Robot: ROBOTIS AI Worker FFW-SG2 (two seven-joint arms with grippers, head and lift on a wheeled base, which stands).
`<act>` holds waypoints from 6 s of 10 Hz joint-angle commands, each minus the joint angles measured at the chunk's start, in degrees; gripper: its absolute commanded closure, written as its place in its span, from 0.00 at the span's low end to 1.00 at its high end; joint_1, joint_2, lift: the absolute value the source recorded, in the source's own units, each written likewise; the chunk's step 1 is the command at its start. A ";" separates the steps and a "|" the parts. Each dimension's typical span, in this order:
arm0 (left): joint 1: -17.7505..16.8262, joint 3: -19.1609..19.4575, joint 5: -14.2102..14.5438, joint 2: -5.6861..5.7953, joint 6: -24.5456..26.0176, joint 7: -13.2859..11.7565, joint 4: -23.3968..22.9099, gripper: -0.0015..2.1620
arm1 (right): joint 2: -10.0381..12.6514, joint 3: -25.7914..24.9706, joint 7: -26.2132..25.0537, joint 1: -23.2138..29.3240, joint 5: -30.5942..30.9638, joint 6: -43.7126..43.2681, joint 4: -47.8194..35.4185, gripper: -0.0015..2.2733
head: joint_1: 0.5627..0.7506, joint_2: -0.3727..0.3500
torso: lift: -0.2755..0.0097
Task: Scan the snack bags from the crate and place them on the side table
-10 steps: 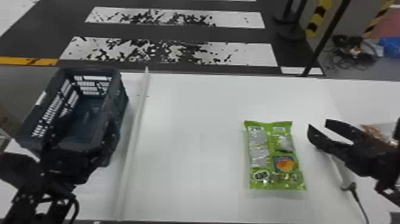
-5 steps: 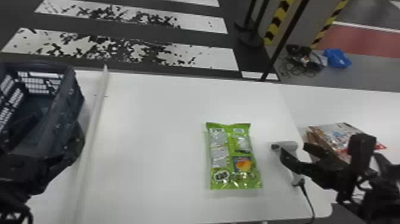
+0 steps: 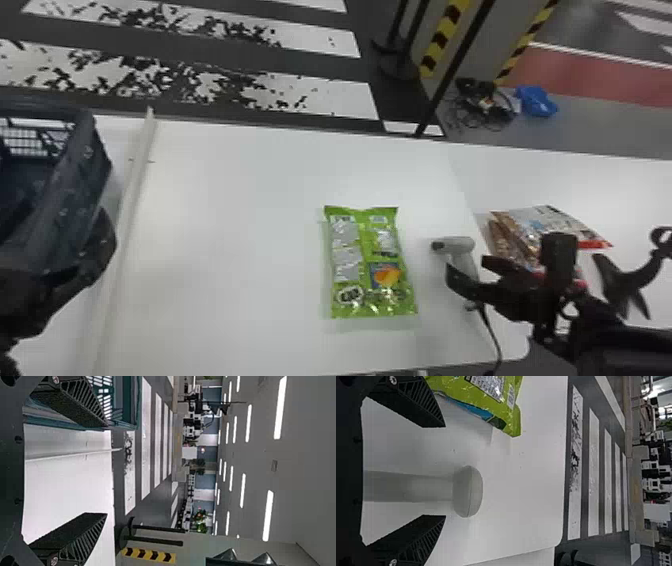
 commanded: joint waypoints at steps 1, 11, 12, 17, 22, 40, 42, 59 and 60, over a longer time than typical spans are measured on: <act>0.00 0.00 0.08 -0.24 0.00 -0.07 0.04 0.04 | -0.79 1.23 0.00 -2.09 1.71 0.00 2.95 0.03 | 0.70 0.16 | 0.64; 0.00 0.00 -0.01 -0.24 0.35 0.01 -0.04 0.04 | -0.09 1.67 -0.26 -0.42 5.49 10.20 -6.98 0.96 | 0.70 0.13 | 0.64; 0.09 -0.08 -0.01 -0.24 0.35 0.01 -0.13 0.04 | 0.88 1.58 -0.26 1.34 5.23 13.36 -12.69 0.96 | 0.70 0.15 | 0.64; 0.27 -0.79 -0.27 -0.24 0.53 0.45 -0.22 0.04 | 3.25 7.73 -0.26 3.45 5.05 24.44 -28.78 0.96 | 0.70 0.32 | 0.64; 0.62 -1.14 -0.36 -0.24 1.23 0.45 -0.66 0.04 | 3.52 20.48 -2.11 -3.49 11.21 30.59 -27.99 0.96 | 0.70 0.48 | 0.64; 0.79 -1.31 -0.89 -0.24 1.58 0.72 -0.40 0.04 | 4.48 19.25 -5.71 -13.07 13.05 30.94 -17.35 0.96 | 0.70 0.50 | 0.64; 0.79 -1.84 -0.89 -0.24 1.58 0.72 -0.48 0.04 | 2.73 12.30 -5.62 -10.96 9.36 28.48 -16.82 0.96 | 0.70 0.42 | 0.64; 1.32 -1.93 -0.27 -0.24 1.58 0.63 -0.22 0.04 | -0.09 4.13 -5.01 -7.27 5.23 8.62 2.16 0.92 | 0.70 0.12 | 0.64; 1.32 -1.93 -0.27 -0.24 1.58 0.63 -0.22 0.04 | 0.00 4.30 -5.10 -7.27 5.23 8.26 2.42 0.88 | 0.70 0.12 | 0.64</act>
